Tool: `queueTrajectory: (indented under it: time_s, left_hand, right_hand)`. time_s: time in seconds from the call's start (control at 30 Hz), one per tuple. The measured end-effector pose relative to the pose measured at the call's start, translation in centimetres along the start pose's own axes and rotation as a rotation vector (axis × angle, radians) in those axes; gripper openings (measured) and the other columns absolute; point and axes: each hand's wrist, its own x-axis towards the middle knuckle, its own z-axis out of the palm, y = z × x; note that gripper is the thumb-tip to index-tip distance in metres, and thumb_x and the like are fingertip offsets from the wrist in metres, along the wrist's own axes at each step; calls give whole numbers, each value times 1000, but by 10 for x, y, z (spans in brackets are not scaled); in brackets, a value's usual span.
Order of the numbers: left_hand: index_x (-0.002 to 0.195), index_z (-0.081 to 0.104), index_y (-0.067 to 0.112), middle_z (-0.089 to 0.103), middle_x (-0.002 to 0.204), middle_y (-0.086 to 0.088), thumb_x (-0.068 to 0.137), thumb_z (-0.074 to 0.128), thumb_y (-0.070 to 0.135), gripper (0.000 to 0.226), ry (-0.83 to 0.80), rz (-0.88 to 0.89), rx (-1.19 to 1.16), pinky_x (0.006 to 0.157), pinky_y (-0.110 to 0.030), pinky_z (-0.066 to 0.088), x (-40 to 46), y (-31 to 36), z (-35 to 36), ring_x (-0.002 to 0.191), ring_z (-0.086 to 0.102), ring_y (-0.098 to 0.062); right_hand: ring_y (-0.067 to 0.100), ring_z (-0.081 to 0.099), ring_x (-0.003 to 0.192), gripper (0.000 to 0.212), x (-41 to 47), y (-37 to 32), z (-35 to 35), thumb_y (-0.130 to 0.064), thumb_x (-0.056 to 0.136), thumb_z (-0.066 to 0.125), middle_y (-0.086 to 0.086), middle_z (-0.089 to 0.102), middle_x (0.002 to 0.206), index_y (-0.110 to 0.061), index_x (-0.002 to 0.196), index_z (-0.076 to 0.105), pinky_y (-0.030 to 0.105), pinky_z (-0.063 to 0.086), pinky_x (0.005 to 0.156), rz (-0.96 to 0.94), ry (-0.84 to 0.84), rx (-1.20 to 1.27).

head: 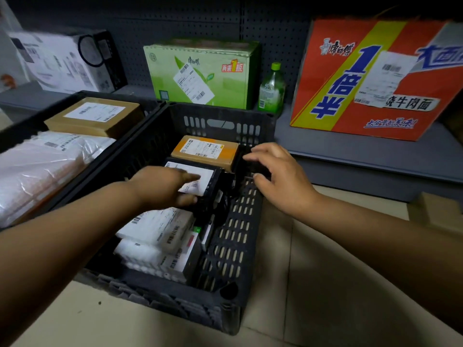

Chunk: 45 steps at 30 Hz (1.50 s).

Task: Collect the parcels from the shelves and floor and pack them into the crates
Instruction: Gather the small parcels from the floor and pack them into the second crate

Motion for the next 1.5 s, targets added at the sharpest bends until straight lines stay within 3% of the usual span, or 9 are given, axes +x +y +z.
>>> queueTrajectory:
  time_s: [0.17, 0.33, 0.63, 0.87, 1.07, 1.3, 1.5]
  left_hand:
    - [134, 44, 39, 58, 128, 6, 89, 49, 48, 47, 392, 133, -210, 77, -30, 46, 29, 74, -60, 112, 57, -20]
    - [134, 44, 35, 58, 124, 5, 87, 49, 42, 47, 530, 399, -209, 81, -34, 49, 61, 167, -92, 114, 54, -20]
    - [133, 45, 32, 55, 125, 4, 89, 48, 37, 44, 479, 651, -147, 82, -30, 43, 112, 337, -99, 115, 49, -19]
    - [133, 43, 34, 51, 129, 7, 88, 49, 37, 45, 370, 777, -162, 83, -30, 44, 146, 485, -97, 121, 45, -18]
    - [136, 42, 31, 52, 130, 6, 90, 49, 33, 47, 291, 895, -201, 88, -29, 44, 169, 600, -95, 120, 46, -17]
    - [138, 42, 27, 48, 136, 3, 91, 50, 28, 48, 137, 989, -292, 98, -32, 41, 185, 678, -77, 124, 42, -17]
    - [137, 40, 33, 48, 133, 9, 92, 48, 35, 46, 97, 972, -293, 86, -22, 38, 202, 707, -53, 121, 41, -12]
  right_hand:
    - [19, 40, 126, 45, -27, 24, -37, -8, 81, 60, 3, 48, 132, -18, 125, 58, 33, 34, 103, -1, -77, -135]
    - [12, 36, 126, 45, -74, 64, -92, -16, 83, 59, -1, 45, 133, -24, 127, 55, 26, 29, 102, 76, -128, -302]
    - [13, 39, 124, 41, -227, 176, -169, -14, 86, 58, -2, 47, 132, -24, 125, 57, 23, 29, 100, 401, -77, -382]
    - [23, 45, 120, 42, -362, 275, -216, -10, 83, 60, 5, 50, 128, -17, 125, 58, 30, 34, 102, 706, -18, -385]
    - [30, 37, 127, 59, -474, 367, -267, -11, 83, 60, 12, 37, 140, -13, 139, 40, 37, 33, 105, 1091, 17, -451]
    - [37, 25, 132, 85, -549, 461, -311, -20, 81, 68, 17, 19, 148, -13, 146, 14, 44, 28, 107, 1460, -150, -597]
    - [36, 27, 131, 63, -580, 507, -310, -39, 86, 57, 14, 26, 142, -14, 136, 28, 46, 28, 105, 1564, -66, -552]
